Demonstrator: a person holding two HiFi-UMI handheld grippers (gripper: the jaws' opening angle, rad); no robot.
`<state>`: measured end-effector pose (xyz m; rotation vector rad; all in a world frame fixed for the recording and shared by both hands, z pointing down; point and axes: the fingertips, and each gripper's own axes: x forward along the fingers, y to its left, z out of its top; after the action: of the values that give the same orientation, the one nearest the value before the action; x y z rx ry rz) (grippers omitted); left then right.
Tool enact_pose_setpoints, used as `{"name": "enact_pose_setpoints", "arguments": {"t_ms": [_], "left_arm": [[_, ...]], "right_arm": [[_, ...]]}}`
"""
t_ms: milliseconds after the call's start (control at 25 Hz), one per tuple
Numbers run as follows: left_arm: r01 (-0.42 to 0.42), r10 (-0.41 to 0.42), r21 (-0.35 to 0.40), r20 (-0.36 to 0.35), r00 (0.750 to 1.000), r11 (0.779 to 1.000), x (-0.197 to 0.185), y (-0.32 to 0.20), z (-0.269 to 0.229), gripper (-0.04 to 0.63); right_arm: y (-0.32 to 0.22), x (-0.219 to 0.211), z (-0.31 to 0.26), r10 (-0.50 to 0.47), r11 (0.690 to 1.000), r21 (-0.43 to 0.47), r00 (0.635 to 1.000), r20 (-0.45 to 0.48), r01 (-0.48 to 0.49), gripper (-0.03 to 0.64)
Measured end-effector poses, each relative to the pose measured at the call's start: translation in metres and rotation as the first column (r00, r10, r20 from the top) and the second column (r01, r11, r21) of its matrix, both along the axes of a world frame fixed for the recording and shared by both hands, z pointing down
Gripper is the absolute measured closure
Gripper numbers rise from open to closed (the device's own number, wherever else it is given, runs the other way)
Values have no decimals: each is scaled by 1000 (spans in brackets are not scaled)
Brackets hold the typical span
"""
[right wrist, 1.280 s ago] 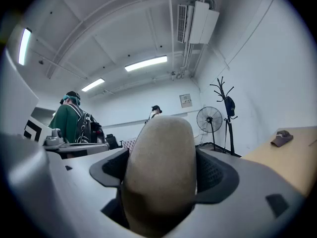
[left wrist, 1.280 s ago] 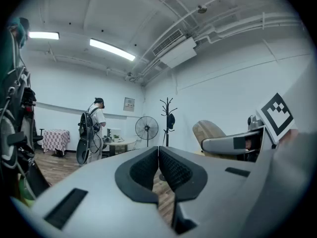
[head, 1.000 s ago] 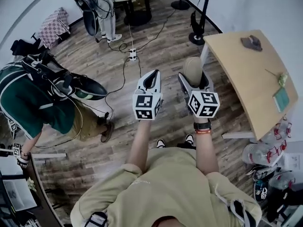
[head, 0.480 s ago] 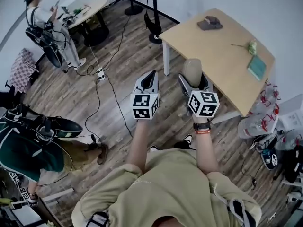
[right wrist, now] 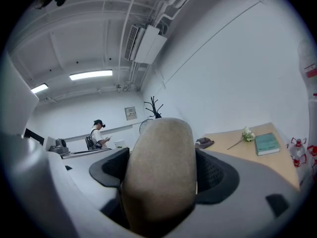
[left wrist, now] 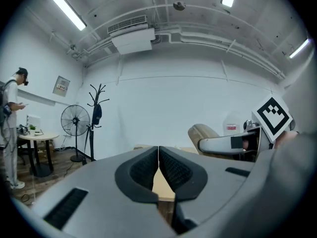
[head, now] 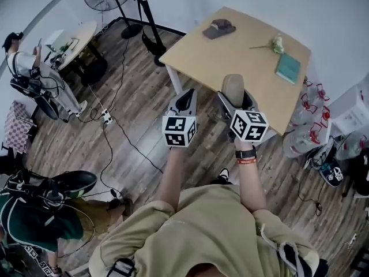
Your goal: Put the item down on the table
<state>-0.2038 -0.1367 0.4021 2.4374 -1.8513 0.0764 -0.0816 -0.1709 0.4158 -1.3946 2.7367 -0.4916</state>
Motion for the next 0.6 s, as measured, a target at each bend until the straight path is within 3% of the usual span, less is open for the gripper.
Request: {"name": "enact_pose_setpoints", "arguments": {"t_ms": [600], "left_arm": [[-162, 162, -12, -7, 987, 987, 197, -95, 22, 571]], "right_arm": [[-67, 188, 35, 135, 987, -81, 987, -88, -142, 210]]}}
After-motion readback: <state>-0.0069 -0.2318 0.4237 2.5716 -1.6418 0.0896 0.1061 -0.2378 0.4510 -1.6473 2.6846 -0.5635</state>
